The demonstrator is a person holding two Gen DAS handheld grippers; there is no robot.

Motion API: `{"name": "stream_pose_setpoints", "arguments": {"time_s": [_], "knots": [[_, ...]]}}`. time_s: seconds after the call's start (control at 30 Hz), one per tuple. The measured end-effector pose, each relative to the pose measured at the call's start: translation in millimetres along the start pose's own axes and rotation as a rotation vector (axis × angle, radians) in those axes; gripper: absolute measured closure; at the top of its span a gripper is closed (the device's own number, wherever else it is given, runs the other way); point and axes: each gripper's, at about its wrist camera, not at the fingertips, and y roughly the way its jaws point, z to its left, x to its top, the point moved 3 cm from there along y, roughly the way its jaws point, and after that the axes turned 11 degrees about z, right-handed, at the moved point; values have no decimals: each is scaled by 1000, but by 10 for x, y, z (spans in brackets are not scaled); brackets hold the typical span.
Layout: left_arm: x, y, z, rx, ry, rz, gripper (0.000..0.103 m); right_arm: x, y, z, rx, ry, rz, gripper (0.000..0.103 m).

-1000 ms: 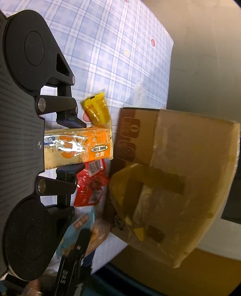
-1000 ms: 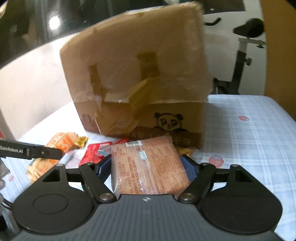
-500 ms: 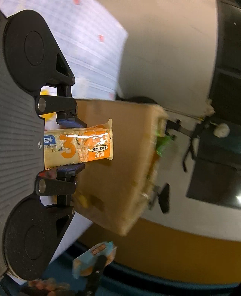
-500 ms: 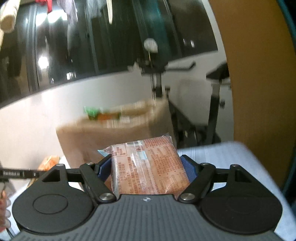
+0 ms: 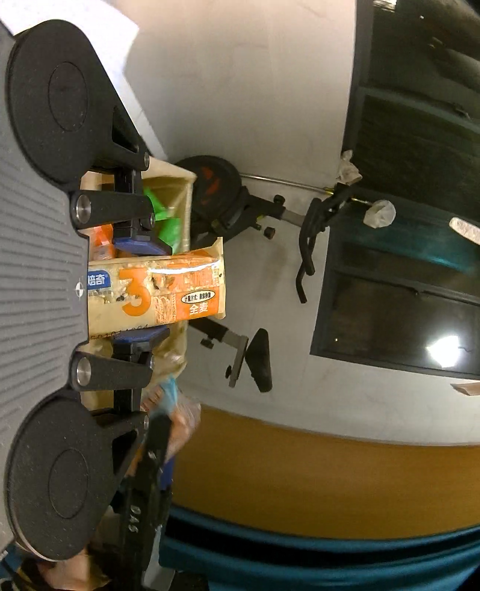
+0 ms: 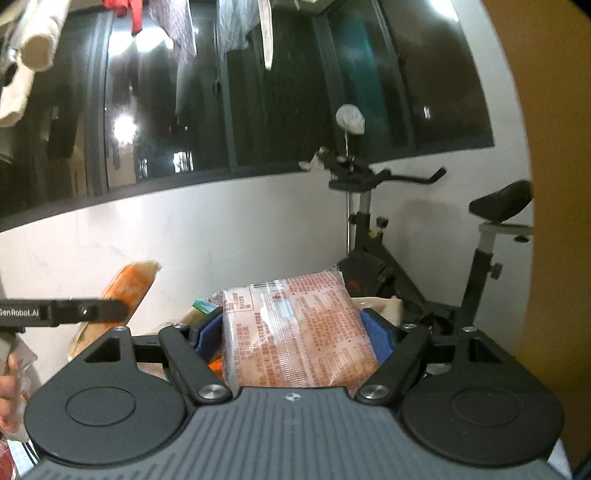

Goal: Organize snacks
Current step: 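Carry both held snacks over the box and open both tools to drop them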

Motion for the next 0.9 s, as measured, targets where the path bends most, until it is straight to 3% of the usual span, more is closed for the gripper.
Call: {"name": "stream_pose_setpoints", "arguments": {"time_s": [0.2, 0.37, 0.5, 0.57, 0.63, 0.8, 0.9], "knots": [[222, 491, 96, 41, 0, 36, 61, 65, 513, 31, -36, 26, 65, 24], [196, 766, 174, 89, 18, 99, 61, -17, 743, 80, -72, -12, 123, 25], [109, 905, 283, 82, 7, 161, 61, -103, 838, 16, -100, -5, 167, 24], [77, 938, 323, 75, -1, 180, 53, -154, 847, -8, -114, -15, 182, 24], [65, 923, 360, 83, -5, 177, 28, -191, 840, -5, -117, -33, 191, 23], [75, 731, 380, 88, 11, 145, 24, -231, 799, 51, -130, -74, 195, 22], [78, 655, 366, 99, 34, 132, 23, -218, 736, 81, -131, -74, 172, 16]]}}
